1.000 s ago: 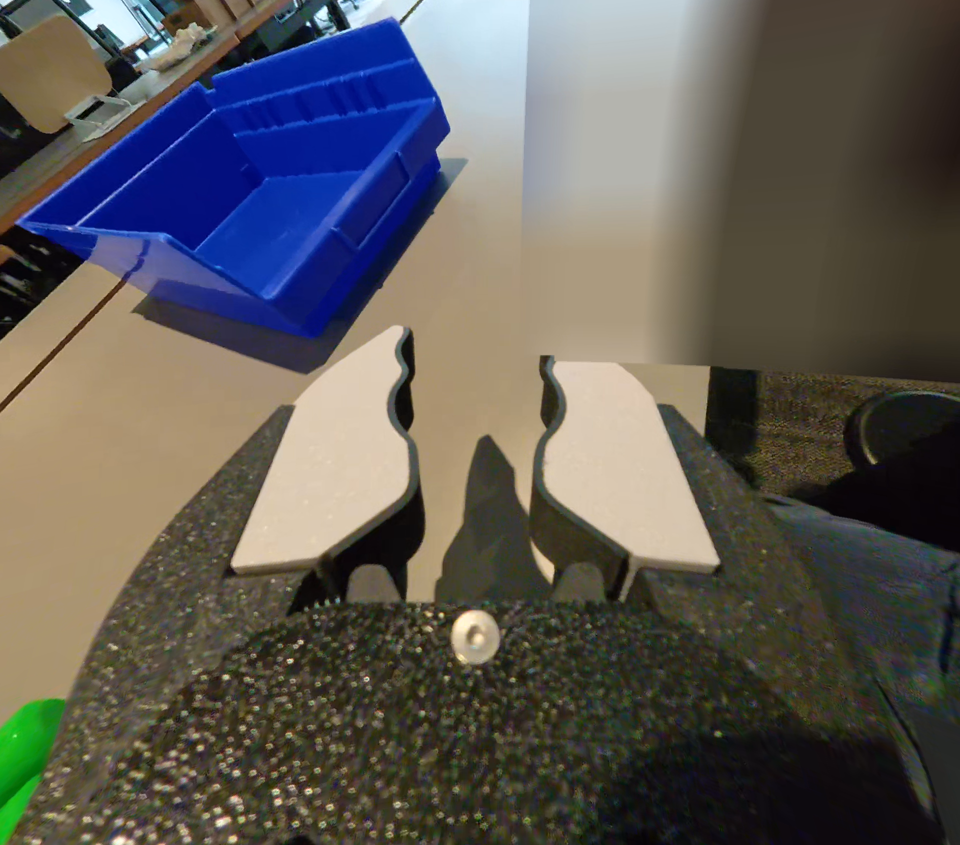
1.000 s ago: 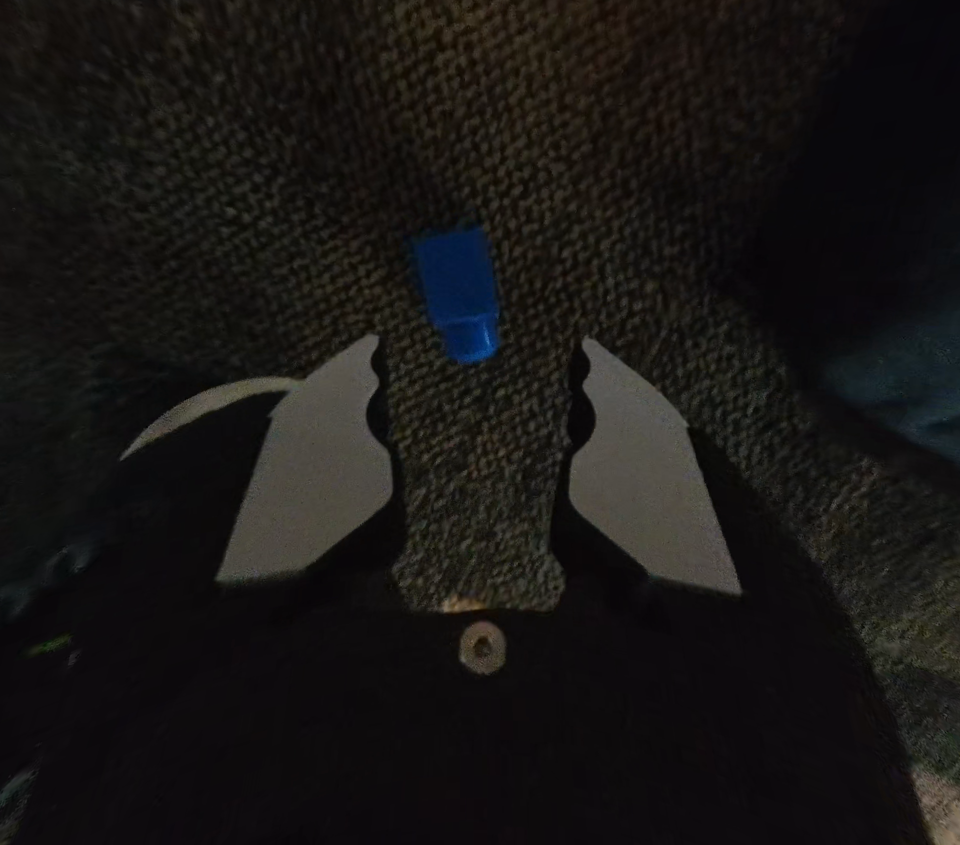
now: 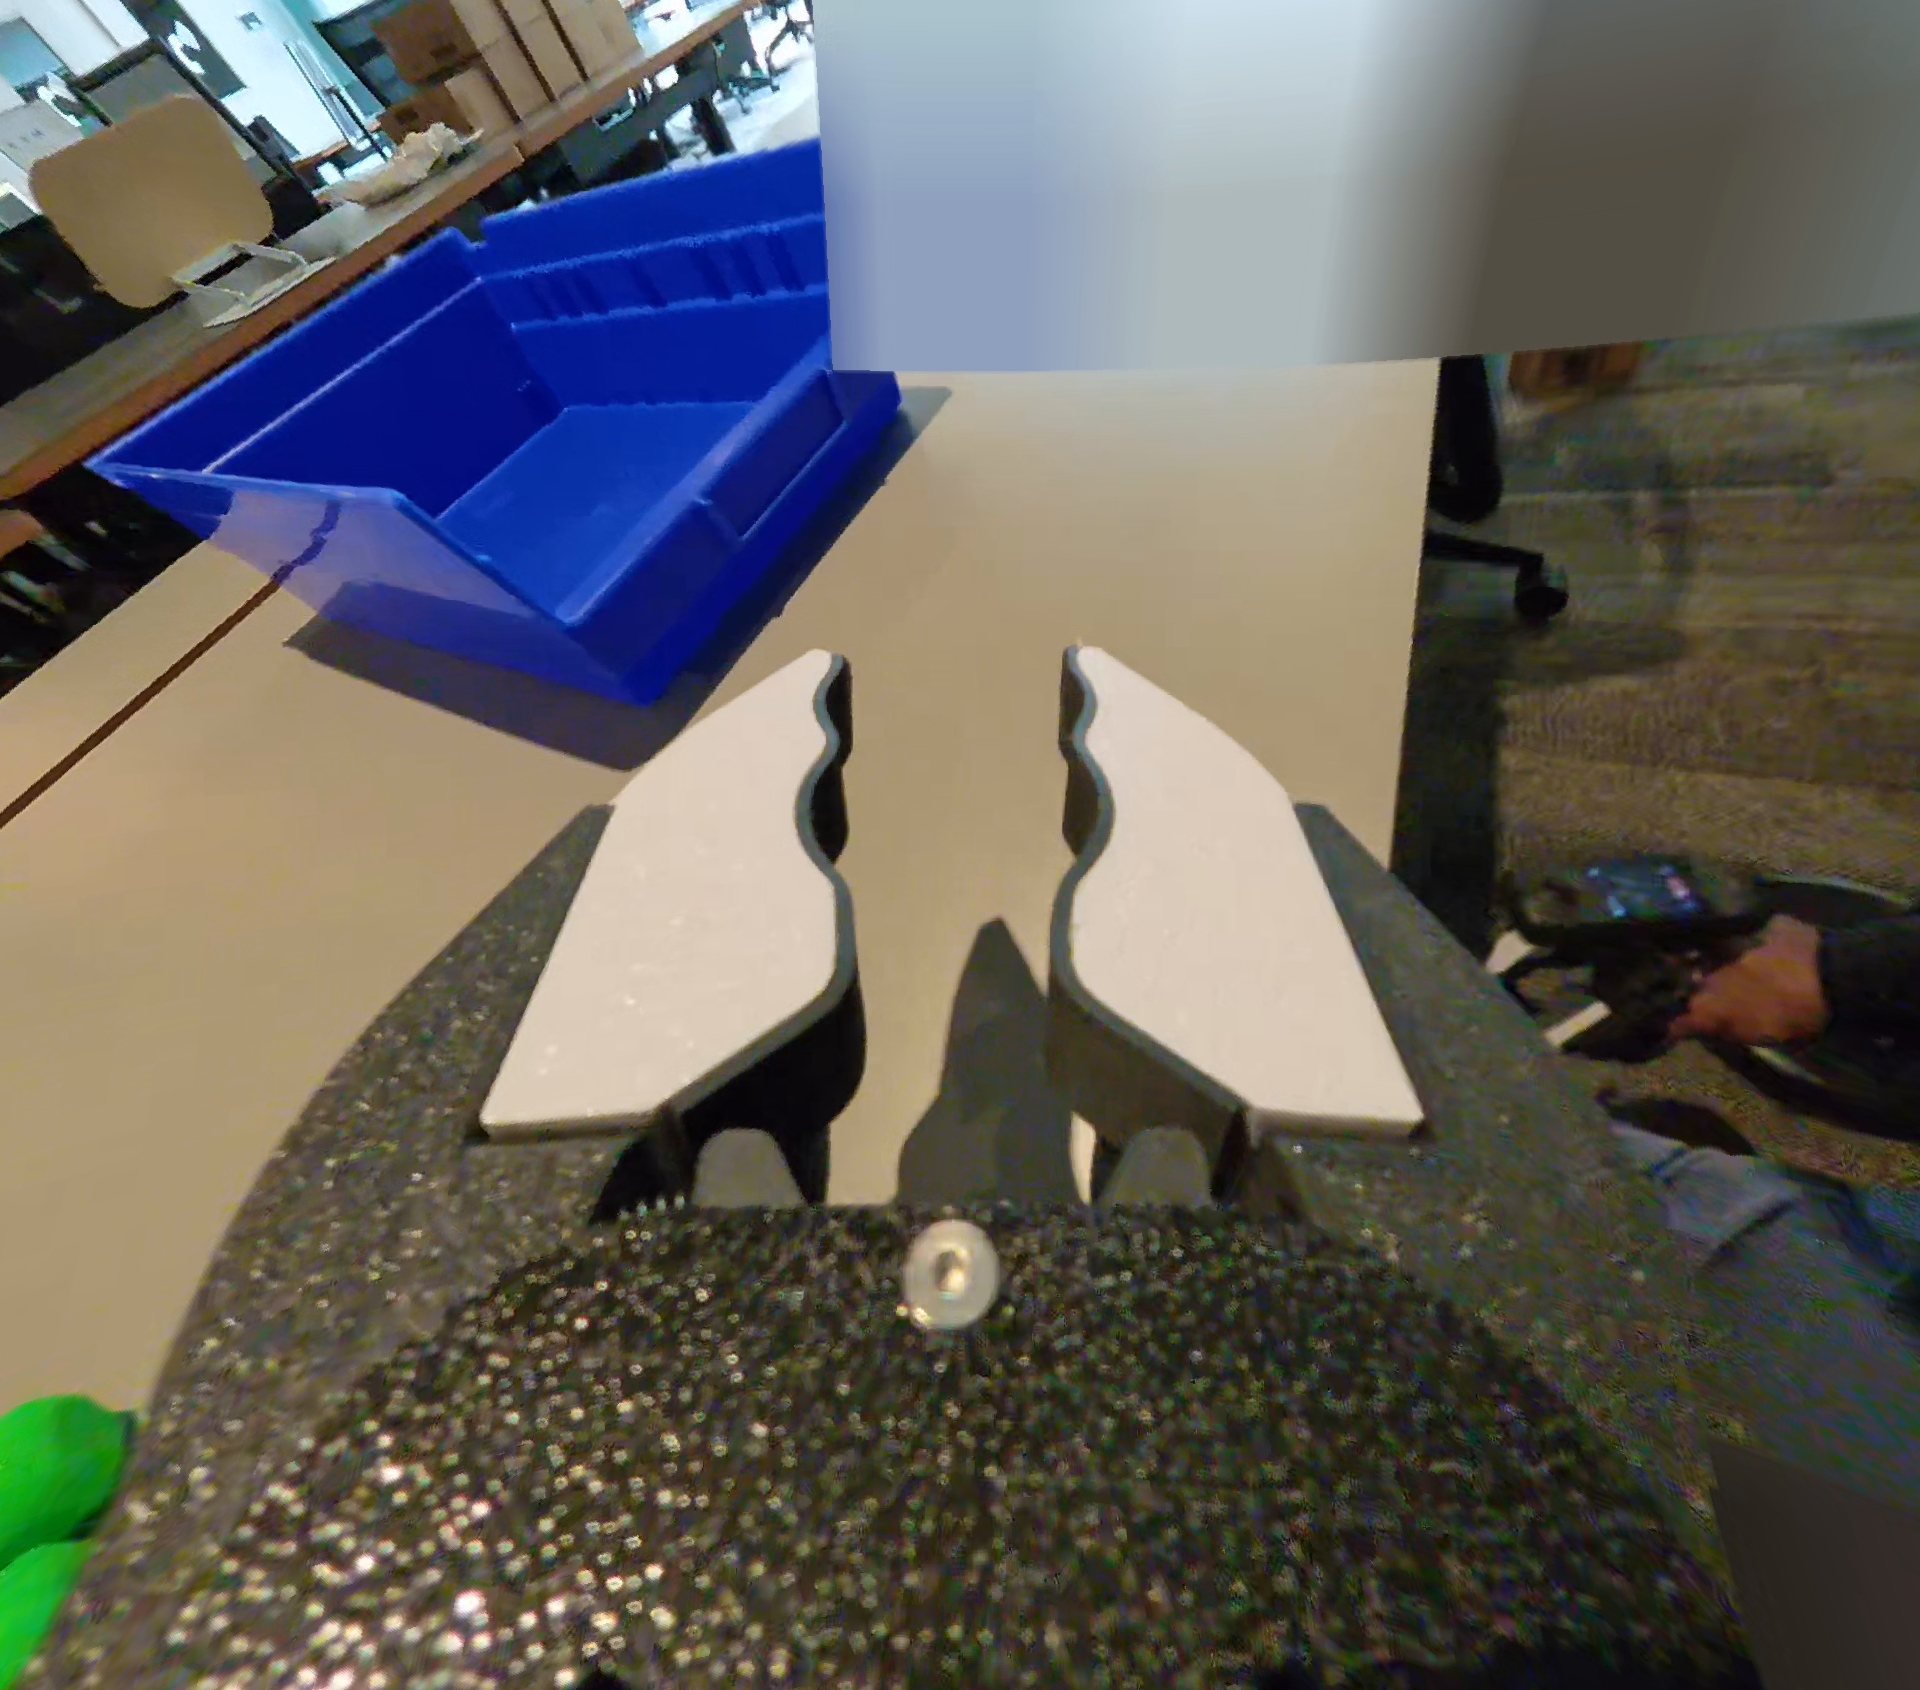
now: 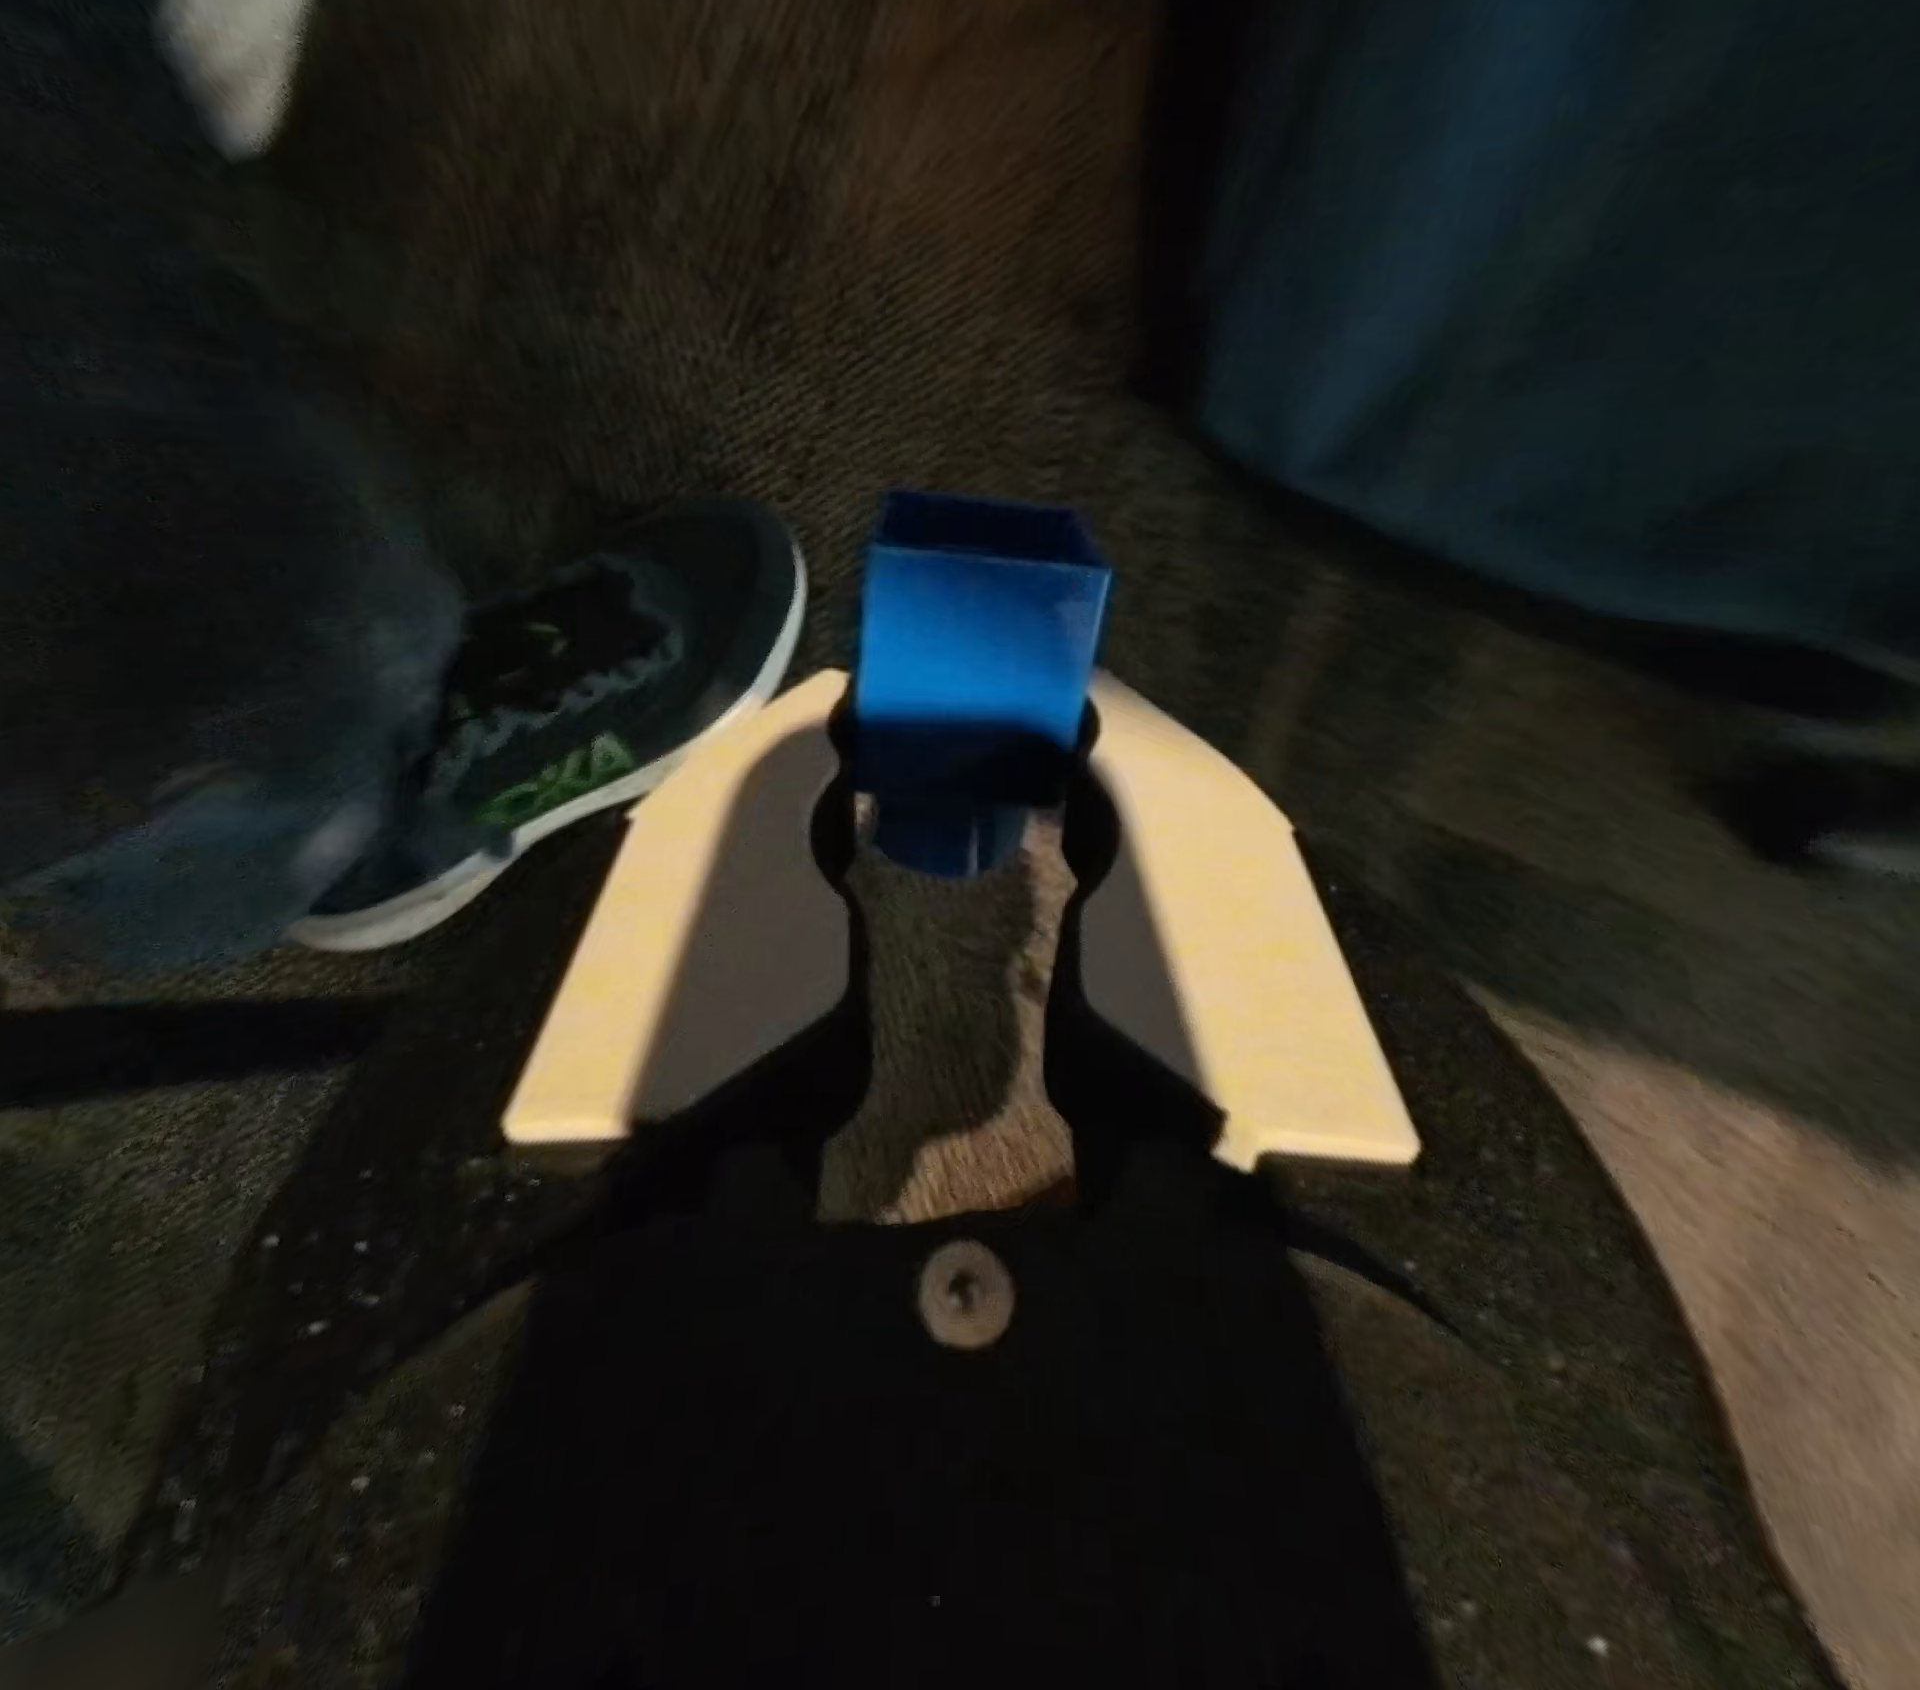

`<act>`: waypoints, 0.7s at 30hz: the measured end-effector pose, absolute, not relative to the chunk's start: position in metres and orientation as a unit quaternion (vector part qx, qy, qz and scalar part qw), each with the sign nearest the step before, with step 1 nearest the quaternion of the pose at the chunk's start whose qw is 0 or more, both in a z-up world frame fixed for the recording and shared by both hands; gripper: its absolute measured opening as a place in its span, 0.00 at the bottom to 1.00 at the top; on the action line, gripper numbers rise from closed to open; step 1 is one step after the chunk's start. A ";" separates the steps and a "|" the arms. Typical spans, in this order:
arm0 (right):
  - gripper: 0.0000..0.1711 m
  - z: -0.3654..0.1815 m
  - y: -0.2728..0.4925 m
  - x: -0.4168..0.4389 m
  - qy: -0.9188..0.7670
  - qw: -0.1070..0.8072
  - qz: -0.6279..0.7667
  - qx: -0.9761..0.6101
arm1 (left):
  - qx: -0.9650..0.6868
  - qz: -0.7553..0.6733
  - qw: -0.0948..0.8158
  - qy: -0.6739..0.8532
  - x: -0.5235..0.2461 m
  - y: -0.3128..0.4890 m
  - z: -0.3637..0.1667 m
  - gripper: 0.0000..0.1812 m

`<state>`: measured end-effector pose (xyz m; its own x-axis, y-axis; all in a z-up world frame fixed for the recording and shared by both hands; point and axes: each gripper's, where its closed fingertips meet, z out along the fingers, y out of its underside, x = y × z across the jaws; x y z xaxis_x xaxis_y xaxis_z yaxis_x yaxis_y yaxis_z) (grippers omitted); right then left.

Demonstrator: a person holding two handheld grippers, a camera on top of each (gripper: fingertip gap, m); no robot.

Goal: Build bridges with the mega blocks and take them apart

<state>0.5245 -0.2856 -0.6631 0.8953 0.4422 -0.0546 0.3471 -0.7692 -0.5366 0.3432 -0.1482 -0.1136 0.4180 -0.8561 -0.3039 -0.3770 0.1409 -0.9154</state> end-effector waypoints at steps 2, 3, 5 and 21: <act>0.22 -0.593 -0.295 0.538 -0.208 0.305 0.070 -0.927 | -0.610 -0.237 0.578 0.487 0.340 -0.152 -0.106 0.21; 0.22 -0.555 -0.296 0.540 -0.209 0.326 0.062 -0.920 | -0.602 -0.253 0.584 0.483 0.337 -0.155 -0.102 0.20; 0.21 -0.475 -0.296 0.534 -0.220 0.374 0.050 -0.899 | -0.596 -0.289 0.582 0.471 0.327 -0.162 -0.095 0.20; 0.22 -0.084 -0.170 0.244 -0.557 0.455 0.020 -0.694 | -0.719 -0.209 0.565 0.347 0.050 -0.110 -0.110 0.21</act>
<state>0.2445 -0.1700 -0.0837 0.3782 0.7919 0.4794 0.7551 0.0357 -0.6546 0.0503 -0.1105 -0.1095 0.6719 -0.7351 -0.0908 -0.2617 -0.1209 -0.9575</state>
